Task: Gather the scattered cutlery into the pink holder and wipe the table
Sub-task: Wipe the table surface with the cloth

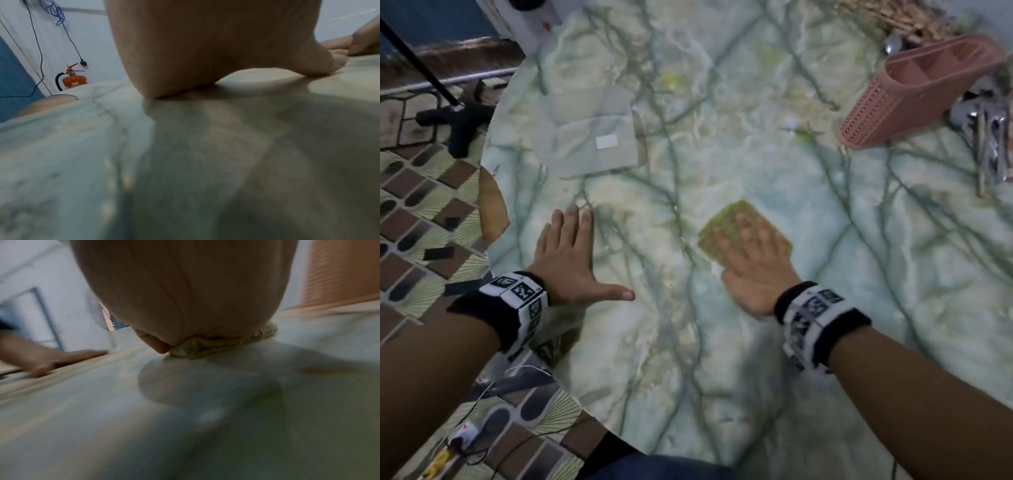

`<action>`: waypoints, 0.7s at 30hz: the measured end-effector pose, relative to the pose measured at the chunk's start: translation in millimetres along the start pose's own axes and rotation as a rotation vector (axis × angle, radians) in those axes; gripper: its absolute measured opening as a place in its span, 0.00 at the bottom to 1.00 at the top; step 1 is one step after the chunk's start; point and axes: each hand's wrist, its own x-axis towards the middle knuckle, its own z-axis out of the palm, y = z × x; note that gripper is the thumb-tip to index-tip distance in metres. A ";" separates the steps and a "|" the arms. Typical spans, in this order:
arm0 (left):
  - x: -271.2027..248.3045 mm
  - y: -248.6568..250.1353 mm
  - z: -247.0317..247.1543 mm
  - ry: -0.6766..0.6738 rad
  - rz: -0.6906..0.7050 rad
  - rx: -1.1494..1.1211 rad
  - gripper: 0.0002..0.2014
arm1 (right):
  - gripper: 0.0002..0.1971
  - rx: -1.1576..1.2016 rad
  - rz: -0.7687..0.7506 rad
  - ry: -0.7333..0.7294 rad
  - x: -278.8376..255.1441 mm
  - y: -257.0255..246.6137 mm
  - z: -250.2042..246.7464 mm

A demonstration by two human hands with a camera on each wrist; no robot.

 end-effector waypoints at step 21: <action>6.0 -6.8 -11.0 -0.166 0.060 0.048 0.93 | 0.34 0.030 0.101 0.048 112.3 -46.8 -67.3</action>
